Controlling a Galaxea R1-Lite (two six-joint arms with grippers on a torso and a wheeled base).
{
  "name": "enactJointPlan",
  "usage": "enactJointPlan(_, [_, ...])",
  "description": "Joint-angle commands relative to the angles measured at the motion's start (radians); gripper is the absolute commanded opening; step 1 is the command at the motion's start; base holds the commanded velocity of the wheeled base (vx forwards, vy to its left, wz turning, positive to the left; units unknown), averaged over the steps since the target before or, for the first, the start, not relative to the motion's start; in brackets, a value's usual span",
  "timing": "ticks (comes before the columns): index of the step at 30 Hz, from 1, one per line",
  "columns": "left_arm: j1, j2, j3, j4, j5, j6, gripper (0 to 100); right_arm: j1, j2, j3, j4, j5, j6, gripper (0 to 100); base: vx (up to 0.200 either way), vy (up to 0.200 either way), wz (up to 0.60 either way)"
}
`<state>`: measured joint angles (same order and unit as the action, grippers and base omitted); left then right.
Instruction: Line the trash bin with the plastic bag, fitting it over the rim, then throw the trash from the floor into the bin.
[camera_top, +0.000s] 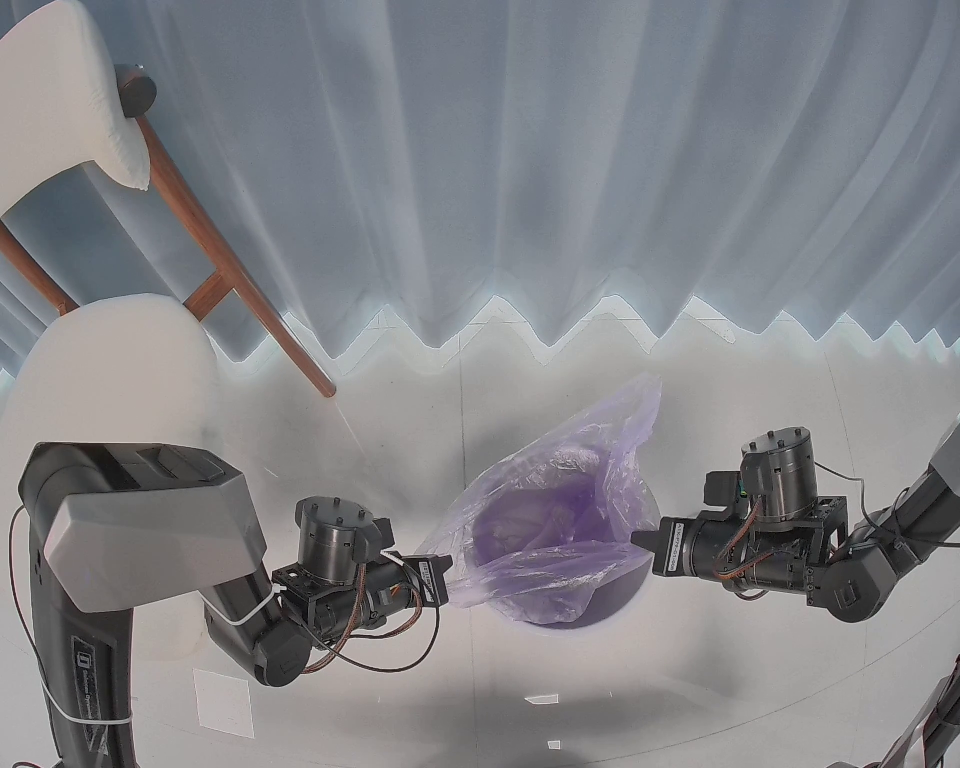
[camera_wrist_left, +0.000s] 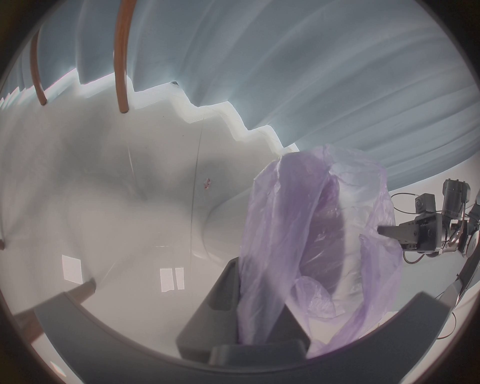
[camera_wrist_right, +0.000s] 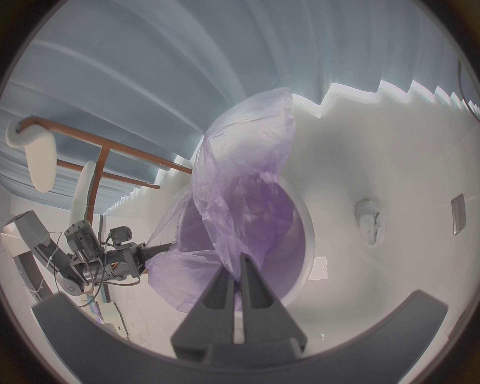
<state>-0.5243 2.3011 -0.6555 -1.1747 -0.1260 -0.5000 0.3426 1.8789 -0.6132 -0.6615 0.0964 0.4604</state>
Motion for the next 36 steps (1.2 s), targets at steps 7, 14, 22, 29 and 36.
enactJointPlan(7, [0.020, 0.037, -0.015, -0.010, 0.048, 0.112, 0, -0.005, 0.026, -0.042, 0.006, 0.000, -0.002, 0, -0.029, 0.000, 0.00])
enactJointPlan(14, [0.018, 0.107, -0.027, -0.166, 0.058, 0.170, 0, -0.036, 0.046, -0.030, -0.003, 0.000, -0.016, 0, 0.000, 0.000, 0.00])
enactJointPlan(22, [-0.002, 0.138, -0.004, -0.220, 0.057, 0.212, 0, -0.097, 0.026, 0.050, -0.024, 0.002, -0.060, 0, 0.000, 0.000, 0.00])
enactJointPlan(29, [-0.023, 0.150, -0.004, -0.220, 0.057, 0.213, 0, -0.096, 0.065, 0.158, -0.141, 0.000, -0.060, 0, 0.000, 0.000, 0.00])
enactJointPlan(36, [-0.069, 0.175, -0.019, -0.215, 0.057, 0.215, 0, -0.119, 0.226, 0.240, -0.313, -0.052, -0.049, 0, 0.000, 0.000, 0.00])
